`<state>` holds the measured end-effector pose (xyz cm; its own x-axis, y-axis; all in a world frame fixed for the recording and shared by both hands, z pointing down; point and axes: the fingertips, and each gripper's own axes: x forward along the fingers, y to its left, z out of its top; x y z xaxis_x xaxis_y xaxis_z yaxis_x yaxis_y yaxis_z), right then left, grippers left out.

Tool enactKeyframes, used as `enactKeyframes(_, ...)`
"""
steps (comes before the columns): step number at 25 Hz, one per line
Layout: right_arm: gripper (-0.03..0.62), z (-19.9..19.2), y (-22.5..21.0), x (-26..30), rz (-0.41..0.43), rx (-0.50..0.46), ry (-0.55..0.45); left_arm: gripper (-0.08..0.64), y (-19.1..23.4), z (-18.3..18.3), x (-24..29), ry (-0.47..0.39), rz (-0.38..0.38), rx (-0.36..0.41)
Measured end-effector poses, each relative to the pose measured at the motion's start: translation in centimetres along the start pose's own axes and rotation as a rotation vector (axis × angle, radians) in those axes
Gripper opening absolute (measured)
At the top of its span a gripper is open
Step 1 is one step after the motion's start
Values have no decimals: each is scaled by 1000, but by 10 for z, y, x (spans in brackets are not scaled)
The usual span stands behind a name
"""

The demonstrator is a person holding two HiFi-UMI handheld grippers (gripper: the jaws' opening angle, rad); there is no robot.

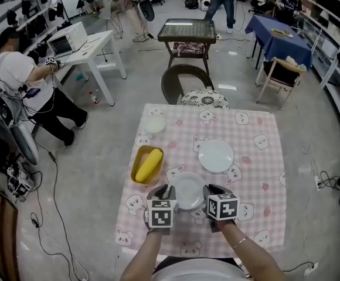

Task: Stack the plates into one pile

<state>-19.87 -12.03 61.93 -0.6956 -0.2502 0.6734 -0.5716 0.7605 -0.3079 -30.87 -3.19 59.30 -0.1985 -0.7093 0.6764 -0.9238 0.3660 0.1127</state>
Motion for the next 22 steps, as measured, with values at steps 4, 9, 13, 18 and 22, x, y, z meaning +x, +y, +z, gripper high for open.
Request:
enactKeyframes(4,72,10,-8,-10,-19,15,-46,80,-6,11,-1,-24,-12,16)
enactKeyframes(9,70,25,-23,-27,-64,36,-113,80,-18,31,4,-52,-47,48)
enactKeyframes(13,67,41,-43,-38,-102,67,-172,81,-31,50,13,-78,-83,88)
enactKeyframes(18,67,60,-65,-52,-144,99,-235,92,-49,79,26,-119,-130,125)
enactKeyframes(22,67,68,-78,-62,-170,107,-266,106,-64,97,36,-140,-163,156)
